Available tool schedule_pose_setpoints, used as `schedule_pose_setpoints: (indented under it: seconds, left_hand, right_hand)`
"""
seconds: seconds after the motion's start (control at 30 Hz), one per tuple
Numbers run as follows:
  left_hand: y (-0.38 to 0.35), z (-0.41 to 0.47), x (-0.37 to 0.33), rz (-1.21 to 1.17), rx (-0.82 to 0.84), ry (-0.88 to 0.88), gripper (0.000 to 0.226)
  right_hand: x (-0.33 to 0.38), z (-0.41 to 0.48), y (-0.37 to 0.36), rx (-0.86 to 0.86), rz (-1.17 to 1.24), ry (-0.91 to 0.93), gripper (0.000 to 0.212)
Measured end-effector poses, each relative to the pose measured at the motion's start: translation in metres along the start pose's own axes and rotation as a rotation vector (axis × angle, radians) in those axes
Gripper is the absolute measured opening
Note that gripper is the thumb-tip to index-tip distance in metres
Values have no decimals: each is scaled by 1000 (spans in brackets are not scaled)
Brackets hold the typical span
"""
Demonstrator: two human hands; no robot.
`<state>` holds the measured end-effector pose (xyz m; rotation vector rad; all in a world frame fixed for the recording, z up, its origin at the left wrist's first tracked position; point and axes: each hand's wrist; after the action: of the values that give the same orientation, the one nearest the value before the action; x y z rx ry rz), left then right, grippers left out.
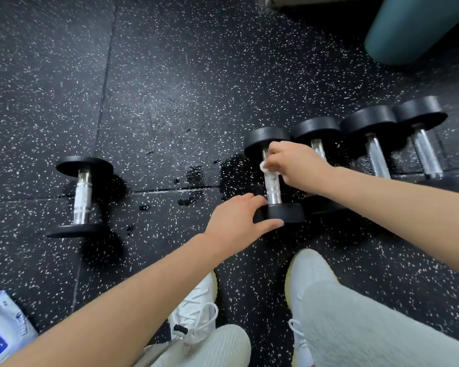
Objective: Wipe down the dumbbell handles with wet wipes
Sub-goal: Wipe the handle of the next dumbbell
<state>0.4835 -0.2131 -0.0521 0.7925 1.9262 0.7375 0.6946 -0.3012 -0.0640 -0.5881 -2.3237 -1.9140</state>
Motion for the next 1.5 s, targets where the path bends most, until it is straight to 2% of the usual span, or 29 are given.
schedule_pose_setpoints:
  seconds: [0.1,0.2,0.27,0.4,0.5,0.57,0.67,0.73,0.87,0.97,1.07,1.2,1.33,1.43,1.5]
  left_hand:
    - [2,-1,1,-2,10,2,53]
    - [5,-1,1,-17,12,8,48]
    - [5,-1,0,-20,18,11,48]
    - [2,0,2,-7,18,28,54]
    - [3,0,2,-9,24,52,57]
    - [5,0,1,-5,18,67,59]
    - [7,0,1,-10,18,80,59]
    - [7,0,1,-10,18,86,57]
    - [8,3,3,5,34,89,56]
    - [9,4,4,1,47,84,56]
    - [4,0,6,-48,34,56,51]
    - [3,-4,7,-84,17,2,39]
    - [9,-3,5,-78,31,-8,33]
    - [10,-3,3,-73,28,-28,35]
    - [12,-3,3,-62,30,-27,42]
  right_hand:
    - [6,-13,-6,53,80,25,13]
    - [10,-34,-4,276,147,109,21]
    - [8,-36,1,297,128,117,23]
    - [10,-11,6,121,78,103,17]
    - [10,-2,3,-18,126,-53,15]
    - [11,-7,-1,0,171,-63,16]
    - [15,-25,-2,162,184,53,22]
    - [16,-30,0,209,152,82,24]
    - [7,-5,-1,-7,150,-71,16]
    - [9,10,-7,-148,114,-176,18]
    - [20,-4,-19,-148,55,-129,18]
    - [23,-26,-22,-48,30,2,30]
    - [15,-1,-15,-111,-60,-84,28]
    - [18,12,-19,-177,-81,-151,26]
    - [24,4,-25,-168,-104,-130,25]
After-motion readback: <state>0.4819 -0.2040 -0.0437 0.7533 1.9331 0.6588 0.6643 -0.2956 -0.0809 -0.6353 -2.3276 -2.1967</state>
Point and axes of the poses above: each hand's wrist, its own z-axis towards the middle knuckle, its own y-axis out of the back of the hand, x = y × z, and after that the axes turned 9 degrees about x, right-handed
